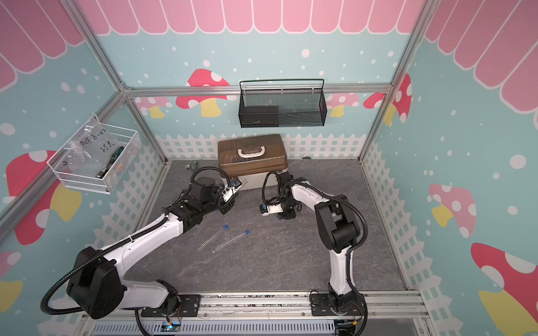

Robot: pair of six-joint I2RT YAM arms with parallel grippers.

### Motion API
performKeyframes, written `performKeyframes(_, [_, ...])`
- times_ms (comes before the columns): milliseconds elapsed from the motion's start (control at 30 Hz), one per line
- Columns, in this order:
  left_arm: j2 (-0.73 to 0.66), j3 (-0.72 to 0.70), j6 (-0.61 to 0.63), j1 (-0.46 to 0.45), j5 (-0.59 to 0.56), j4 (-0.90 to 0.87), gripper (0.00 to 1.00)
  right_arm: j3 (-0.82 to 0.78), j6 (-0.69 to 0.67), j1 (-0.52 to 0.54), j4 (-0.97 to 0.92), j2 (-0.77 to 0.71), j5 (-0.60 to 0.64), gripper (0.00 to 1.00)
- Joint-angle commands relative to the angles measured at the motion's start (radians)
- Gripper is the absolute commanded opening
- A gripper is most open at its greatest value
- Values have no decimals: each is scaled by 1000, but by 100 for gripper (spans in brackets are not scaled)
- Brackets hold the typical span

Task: Insert stoppers into test tubes
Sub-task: Pick up the stopper from the center of the board, then place the stopper at the center of the board.

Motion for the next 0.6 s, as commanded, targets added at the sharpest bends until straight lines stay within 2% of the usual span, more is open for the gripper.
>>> performKeyframes(0, [-21, -20, 27, 6, -19, 7, 0, -118, 142, 29, 17, -138, -57, 13])
performKeyframes(100, [-15, -36, 31, 4, -39, 25, 0, -214, 233, 72, 43, -214, -2, 13])
performKeyframes(267, [-12, -48, -1, 9, -38, 3, 0, -341, 293, 191, 137, -297, 37, 12])
performKeyframes(433, [-81, -128, -47, 13, -38, -37, 0, -390, 332, 250, 221, -282, 20, 13])
performKeyframes(567, [-130, -170, -39, 16, -62, -65, 0, -391, 340, 266, 251, -248, 35, 13])
